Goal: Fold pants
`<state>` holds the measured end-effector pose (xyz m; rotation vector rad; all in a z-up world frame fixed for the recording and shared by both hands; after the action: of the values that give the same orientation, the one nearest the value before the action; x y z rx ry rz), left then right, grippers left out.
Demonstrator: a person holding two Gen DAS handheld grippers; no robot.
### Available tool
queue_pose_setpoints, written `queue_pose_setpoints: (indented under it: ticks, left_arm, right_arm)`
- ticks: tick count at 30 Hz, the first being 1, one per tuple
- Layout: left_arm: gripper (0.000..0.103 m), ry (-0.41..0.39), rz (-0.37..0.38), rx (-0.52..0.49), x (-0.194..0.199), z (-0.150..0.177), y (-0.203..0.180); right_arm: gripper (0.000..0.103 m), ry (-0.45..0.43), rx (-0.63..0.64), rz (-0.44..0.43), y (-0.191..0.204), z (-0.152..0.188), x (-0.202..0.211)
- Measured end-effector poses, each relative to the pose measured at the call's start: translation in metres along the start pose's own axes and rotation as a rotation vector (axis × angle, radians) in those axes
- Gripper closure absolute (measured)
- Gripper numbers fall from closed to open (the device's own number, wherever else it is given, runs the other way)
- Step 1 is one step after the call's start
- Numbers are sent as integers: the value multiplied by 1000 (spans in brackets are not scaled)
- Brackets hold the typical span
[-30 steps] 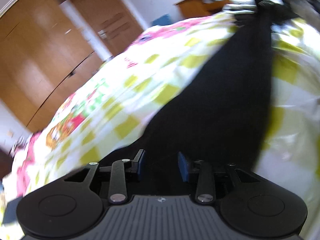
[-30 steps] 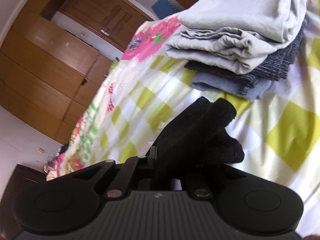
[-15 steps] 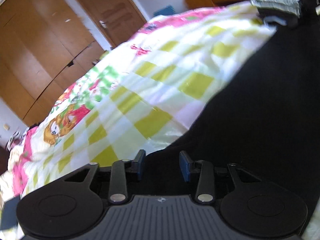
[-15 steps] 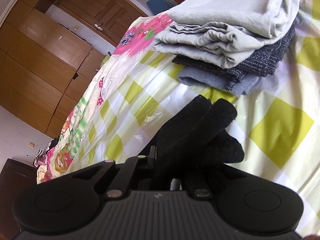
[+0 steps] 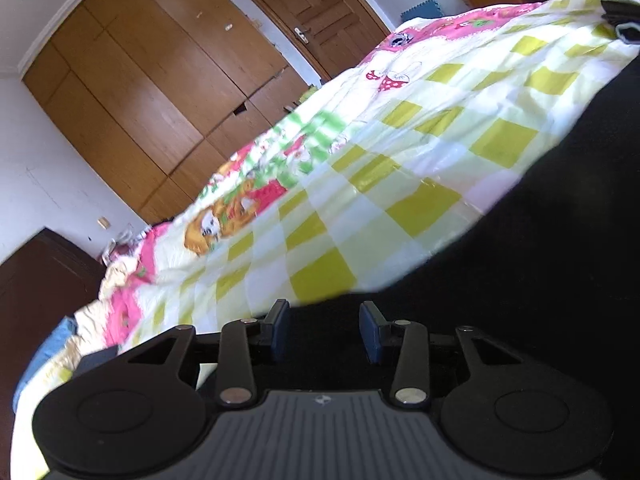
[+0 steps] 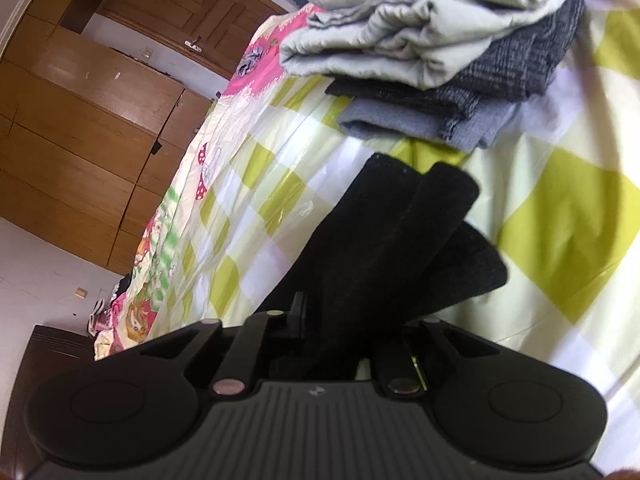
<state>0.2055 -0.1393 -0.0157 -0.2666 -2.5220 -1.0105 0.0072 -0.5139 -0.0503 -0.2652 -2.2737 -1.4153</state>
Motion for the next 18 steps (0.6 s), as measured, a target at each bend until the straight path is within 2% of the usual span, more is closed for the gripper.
queue_pose_setpoints:
  ticks: [2,4,6,10,14,18]
  left_arm:
    - [49,28,50,11,9,16,0]
    - [49,37,44,-20,17,33,-2]
    - [49,42,51,-15,22,44,1]
    - [48,62,46,80,25,57,18]
    - [48,90,19,210,26,76,44]
    - [48,116,-85,226,29,102,70]
  right_arm:
    - [94,0,14,39,6,3,-4]
    - [95,-13,43,21,25,6,-1]
    - [95,-19,107,3,56,10,4]
    - [96,14,276,-76,139,35,1]
    - [96,93,444,-194,234,88,-20]
    - [96,231,669,-267,316,177,-57]
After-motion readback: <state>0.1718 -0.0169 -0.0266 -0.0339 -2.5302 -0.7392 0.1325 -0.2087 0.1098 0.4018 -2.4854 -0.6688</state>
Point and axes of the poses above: each gripper's, at about its wrist camera, not at the fingertips, and x roughly against the way its jaws point, y to its left, z to its underside, the point moved 5 cm from there along -x, roughly the way its jaws point, and after that the axes turned 5 degrees about -z, right-handed, at the moved point
